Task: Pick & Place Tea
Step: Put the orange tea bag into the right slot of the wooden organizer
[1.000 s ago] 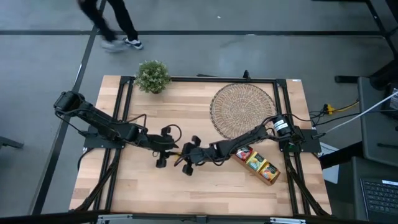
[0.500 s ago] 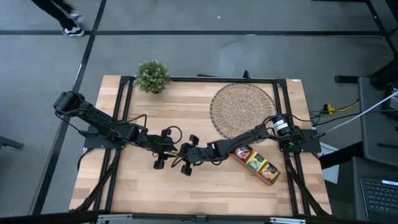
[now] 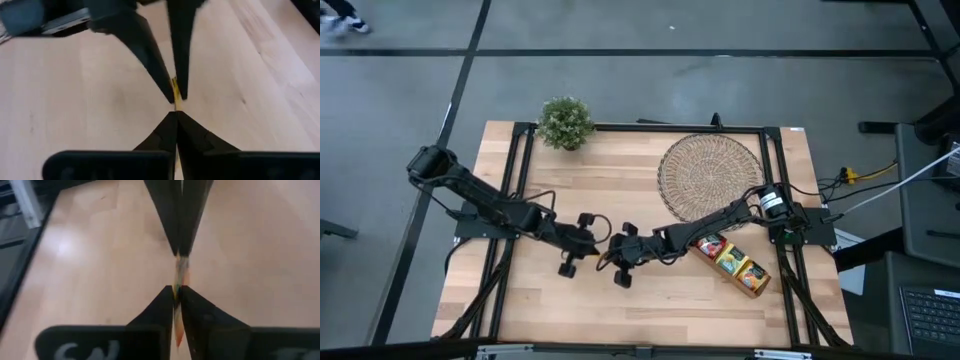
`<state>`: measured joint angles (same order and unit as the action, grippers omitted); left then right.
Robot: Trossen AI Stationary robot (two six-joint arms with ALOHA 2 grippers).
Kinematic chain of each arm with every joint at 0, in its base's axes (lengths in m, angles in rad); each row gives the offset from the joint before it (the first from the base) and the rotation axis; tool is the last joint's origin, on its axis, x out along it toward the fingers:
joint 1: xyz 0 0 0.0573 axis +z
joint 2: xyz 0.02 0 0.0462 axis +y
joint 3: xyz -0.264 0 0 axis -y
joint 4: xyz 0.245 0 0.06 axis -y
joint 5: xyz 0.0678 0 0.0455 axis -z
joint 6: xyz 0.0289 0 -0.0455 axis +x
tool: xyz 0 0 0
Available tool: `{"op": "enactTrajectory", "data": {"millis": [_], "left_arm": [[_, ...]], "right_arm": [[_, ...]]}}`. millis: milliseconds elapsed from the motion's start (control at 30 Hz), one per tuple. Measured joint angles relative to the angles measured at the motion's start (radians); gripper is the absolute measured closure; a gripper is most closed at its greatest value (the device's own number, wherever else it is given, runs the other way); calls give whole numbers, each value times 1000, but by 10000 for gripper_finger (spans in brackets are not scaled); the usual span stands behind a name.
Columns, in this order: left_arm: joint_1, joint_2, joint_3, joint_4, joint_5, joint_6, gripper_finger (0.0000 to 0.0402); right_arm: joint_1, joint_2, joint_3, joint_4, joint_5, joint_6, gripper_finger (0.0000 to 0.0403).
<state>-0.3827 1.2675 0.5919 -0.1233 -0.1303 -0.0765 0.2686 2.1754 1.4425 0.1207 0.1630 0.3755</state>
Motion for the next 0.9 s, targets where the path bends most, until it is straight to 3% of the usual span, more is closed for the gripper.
{"op": "enactTrajectory", "data": {"millis": [100, 233, 400, 500, 700, 900], "left_arm": [[-40, -11, 0, -18, -16, 27, 399], [-103, -46, 0, -29, -67, 86, 399], [-221, -109, 0, -29, -162, 280, 399], [-305, -142, 0, -29, -246, 409, 399], [-419, -176, 0, -4, -504, 626, 399], [-451, -178, 15, -8, -622, 730, 399]], "right_arm": [[-12, 0, 0, 0, -92, 45, 351], [-48, 0, 0, 0, -305, 151, 322], [-110, 0, 0, 0, -618, 302, 281], [-141, 0, 0, 4, -737, 398, 262], [-165, 1, -1, 126, -794, 555, 241], [-181, 2, -1, 198, -816, 641, 238]]}}
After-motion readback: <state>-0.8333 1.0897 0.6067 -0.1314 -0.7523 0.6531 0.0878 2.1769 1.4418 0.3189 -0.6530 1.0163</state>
